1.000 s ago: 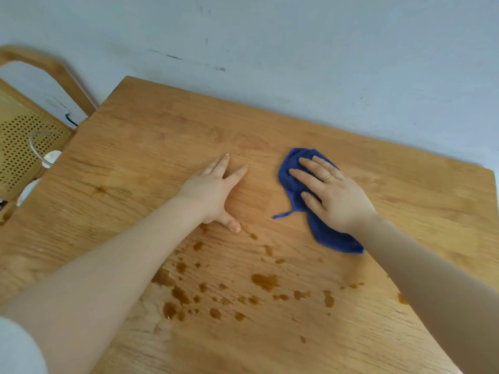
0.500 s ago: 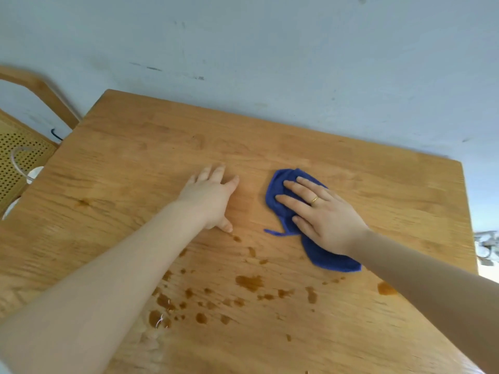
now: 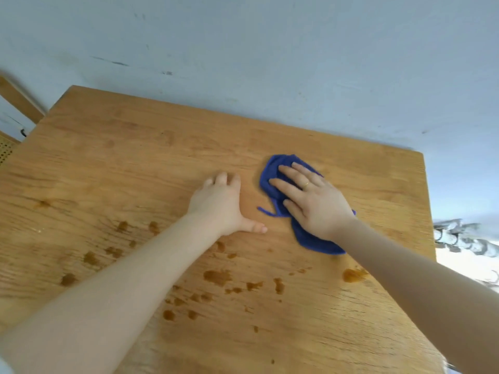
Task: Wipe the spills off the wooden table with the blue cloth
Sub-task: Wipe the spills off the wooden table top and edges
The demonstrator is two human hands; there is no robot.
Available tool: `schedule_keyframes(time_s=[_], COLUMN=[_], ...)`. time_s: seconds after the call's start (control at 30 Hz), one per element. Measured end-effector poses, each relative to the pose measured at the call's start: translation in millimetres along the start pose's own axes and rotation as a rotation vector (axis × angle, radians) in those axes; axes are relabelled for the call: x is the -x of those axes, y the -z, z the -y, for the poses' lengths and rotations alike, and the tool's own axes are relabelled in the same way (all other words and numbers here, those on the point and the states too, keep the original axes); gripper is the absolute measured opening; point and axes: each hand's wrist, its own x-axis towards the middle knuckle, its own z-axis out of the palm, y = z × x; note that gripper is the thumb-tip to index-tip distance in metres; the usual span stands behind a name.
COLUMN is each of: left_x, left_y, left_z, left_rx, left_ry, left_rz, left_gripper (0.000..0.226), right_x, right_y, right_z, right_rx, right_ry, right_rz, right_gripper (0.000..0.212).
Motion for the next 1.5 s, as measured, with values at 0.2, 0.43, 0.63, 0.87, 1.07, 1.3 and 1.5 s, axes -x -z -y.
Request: schedule_keyframes(time_s=[0.2, 0.43, 0.63, 0.87, 1.07, 1.3, 1.5], left_x=[-8, -6, -1, -8, -8, -7, -15], left_y=[-9, -15, -15, -17, -15, -12, -22], left_z=[-19, -15, -14, -12, -12, -12, -1], left_rx=[-0.037, -0.018, 0.018, -0.011, -0.024, -0.069, -0.127], left_ry=[0.079, 0.078, 0.073, 0.067, 0.055, 0.017, -0.155], left_rz=[0.016, 0.018, -0.014, 0.003, 0.022, -0.003, -0.108], left_gripper=[0.121, 0.119, 0.116, 0.119, 0.120, 0.119, 0.123], right_x=[-3, -22, 53, -1, 12, 40, -18], right_y=[-1, -1, 3, 5, 0, 4, -2], right_z=[-30, -34, 0, -40, -18, 11, -37], right_rx=[-0.073, -0.091, -0.071, -0.081, -0.037, -0.040, -0.015], right_ry=[0.196, -0.267, 0.035, -0.242, -0.421, -0.185, -0.499], right_rz=[0.011, -0.074, 0.016, -0.081, -0.052, -0.002, -0.102], right_gripper=[0.042, 0.041, 0.041, 0.043, 0.046, 0.045, 0.042])
